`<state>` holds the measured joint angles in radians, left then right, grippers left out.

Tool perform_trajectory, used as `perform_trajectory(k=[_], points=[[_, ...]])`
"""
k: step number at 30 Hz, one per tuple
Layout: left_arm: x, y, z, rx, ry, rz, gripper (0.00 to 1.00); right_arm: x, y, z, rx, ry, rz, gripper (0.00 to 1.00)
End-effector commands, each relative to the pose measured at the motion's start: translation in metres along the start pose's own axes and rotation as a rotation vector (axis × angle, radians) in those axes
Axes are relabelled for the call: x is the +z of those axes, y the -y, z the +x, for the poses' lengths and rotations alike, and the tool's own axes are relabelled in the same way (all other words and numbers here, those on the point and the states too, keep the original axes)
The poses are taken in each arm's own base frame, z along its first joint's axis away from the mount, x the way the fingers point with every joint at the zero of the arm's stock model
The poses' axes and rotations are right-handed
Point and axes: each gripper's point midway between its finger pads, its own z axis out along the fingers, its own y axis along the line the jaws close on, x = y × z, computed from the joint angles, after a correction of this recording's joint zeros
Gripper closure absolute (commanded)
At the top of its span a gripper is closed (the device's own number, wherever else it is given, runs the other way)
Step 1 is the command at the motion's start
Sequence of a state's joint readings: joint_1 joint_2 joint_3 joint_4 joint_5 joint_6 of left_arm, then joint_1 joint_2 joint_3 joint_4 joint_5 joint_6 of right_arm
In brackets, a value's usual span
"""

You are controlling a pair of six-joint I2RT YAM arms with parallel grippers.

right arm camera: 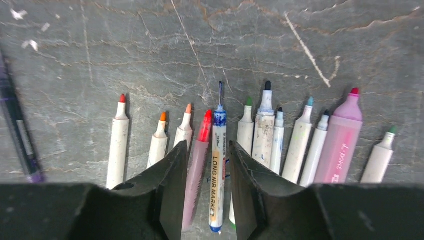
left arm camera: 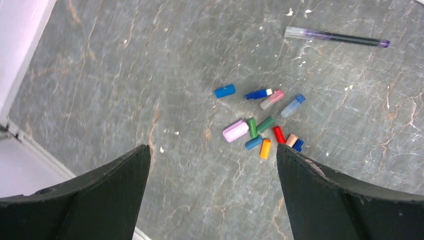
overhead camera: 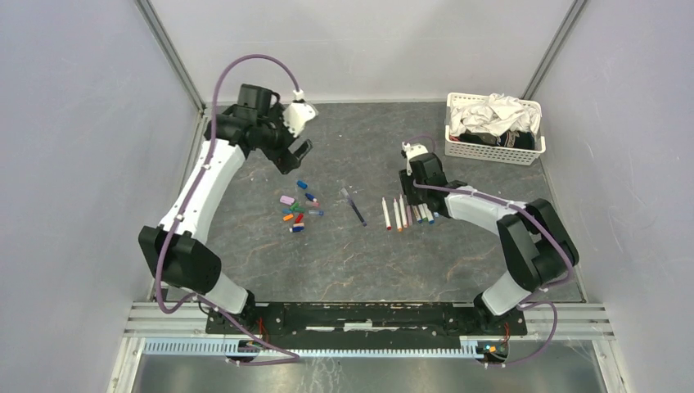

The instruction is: Open the pen caps

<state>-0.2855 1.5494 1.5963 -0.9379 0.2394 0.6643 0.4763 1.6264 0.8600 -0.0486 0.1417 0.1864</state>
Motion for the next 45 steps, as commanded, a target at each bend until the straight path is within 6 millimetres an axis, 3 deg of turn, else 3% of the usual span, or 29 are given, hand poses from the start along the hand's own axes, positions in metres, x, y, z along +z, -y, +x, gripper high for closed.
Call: perform_trajectory(k=[1, 4, 8, 11, 14, 22, 31, 34, 39, 45], points=[[-0.032, -0.015, -0.001, -0.165, 0.031, 0.008, 0.0, -0.033, -0.013, -0.055, 0.036, 0.148, -0.01, 0.58], [-0.041, -0.021, 0.009, -0.222, 0.006, 0.026, 0.0, -0.042, -0.055, -0.07, -0.017, 0.17, -0.118, 0.57], [-0.053, -0.025, 0.016, -0.243, 0.022, -0.015, 0.0, -0.036, -0.108, -0.08, -0.119, 0.148, -0.248, 0.59], [-0.061, -0.021, 0.017, -0.228, 0.059, -0.045, 0.0, -0.025, -0.144, -0.076, -0.199, 0.109, -0.314, 0.6], [-0.069, -0.017, 0.016, -0.195, 0.094, -0.07, 0.0, -0.009, -0.165, -0.063, -0.263, 0.05, -0.33, 0.6], [-0.067, -0.006, 0.016, -0.181, 0.114, -0.024, 0.0, 0.018, -0.167, -0.025, -0.31, -0.037, -0.308, 0.57], [-0.057, 0.005, 0.013, -0.176, 0.141, 0.055, 0.0, 0.018, -0.149, 0.023, -0.34, -0.079, -0.281, 0.59], [-0.051, 0.005, 0.015, -0.187, 0.139, 0.06, 0.0, 0.017, -0.143, 0.032, -0.345, -0.076, -0.266, 0.66], [-0.039, 0.02, 0.016, -0.178, 0.155, 0.159, 0.0, 0.007, -0.147, 0.014, -0.343, -0.039, -0.287, 0.83], [-0.024, 0.057, 0.023, 0.023, 0.246, 0.326, 0.0, -0.029, -0.181, -0.041, -0.333, 0.018, -0.478, 1.0]])
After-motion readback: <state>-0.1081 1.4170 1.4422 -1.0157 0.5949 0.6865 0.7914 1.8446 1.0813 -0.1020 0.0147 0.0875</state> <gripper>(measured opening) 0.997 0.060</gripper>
